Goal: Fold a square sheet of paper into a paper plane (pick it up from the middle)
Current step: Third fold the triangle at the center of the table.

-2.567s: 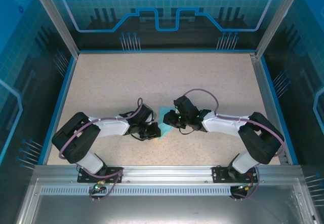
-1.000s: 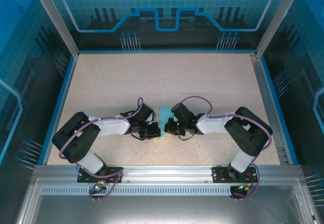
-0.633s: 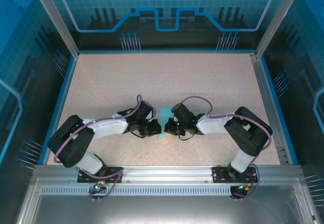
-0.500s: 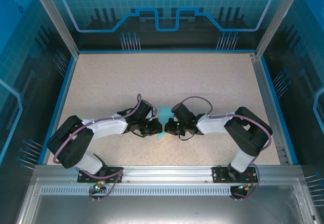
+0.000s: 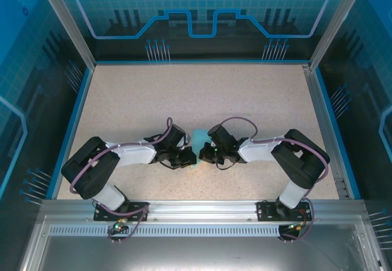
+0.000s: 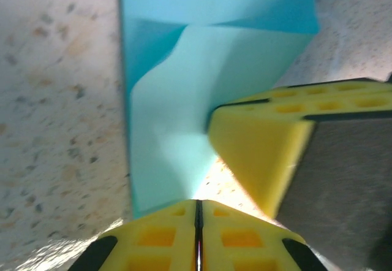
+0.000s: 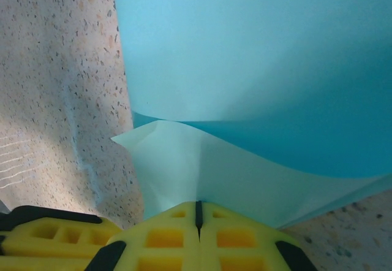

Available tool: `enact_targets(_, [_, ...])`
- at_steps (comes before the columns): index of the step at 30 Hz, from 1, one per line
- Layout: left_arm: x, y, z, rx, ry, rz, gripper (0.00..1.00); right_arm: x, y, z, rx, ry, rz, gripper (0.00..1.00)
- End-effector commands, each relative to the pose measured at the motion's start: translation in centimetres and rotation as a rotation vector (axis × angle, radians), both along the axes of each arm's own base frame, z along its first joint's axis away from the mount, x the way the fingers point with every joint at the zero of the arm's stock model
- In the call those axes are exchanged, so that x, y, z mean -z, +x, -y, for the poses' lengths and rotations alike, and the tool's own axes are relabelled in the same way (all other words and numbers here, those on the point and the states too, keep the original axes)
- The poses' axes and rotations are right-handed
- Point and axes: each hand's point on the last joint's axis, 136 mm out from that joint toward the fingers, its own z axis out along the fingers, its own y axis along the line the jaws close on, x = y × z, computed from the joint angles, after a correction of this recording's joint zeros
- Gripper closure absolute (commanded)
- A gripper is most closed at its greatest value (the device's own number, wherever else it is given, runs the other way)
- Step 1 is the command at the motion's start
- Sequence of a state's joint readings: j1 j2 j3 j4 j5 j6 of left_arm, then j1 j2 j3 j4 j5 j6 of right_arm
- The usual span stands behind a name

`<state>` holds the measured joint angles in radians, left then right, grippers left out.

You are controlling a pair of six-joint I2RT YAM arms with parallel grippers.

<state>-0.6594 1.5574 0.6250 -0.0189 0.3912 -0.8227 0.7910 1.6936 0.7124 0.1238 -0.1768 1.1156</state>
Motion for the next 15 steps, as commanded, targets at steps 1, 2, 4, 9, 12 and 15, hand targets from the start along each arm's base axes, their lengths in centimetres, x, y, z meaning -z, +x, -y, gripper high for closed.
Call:
enact_targets(1, [0.9,-1.3,-0.1,0.006,0.000,-0.049,0.90,2.5,-1.0,2.0,0.030,-0.077,-0.072,0.98])
enact_targets(2, [1.1,-1.4,-0.3,0.005,0.006,-0.051,0.91,2.5,-1.0,2.0,0.031,-0.077,-0.073,0.98])
enact_targets(4, [1.5,-1.6,-0.6,0.002,0.024,-0.059,0.91,2.6,-1.0,2.1,0.032,-0.080,-0.073,0.98])
enact_targets(9, [2.5,-1.8,-1.9,-0.010,0.104,-0.066,0.91,2.6,-0.8,2.3,0.022,-0.090,-0.060,0.98])
enact_targets(12, [3.1,-2.2,-2.9,-0.015,0.160,-0.077,0.91,2.3,-0.4,2.5,-0.004,-0.102,-0.023,0.97])
enact_targets(15, [3.6,-2.5,-3.6,-0.023,0.196,-0.091,0.92,2.1,0.2,3.1,-0.035,-0.137,0.026,0.97])
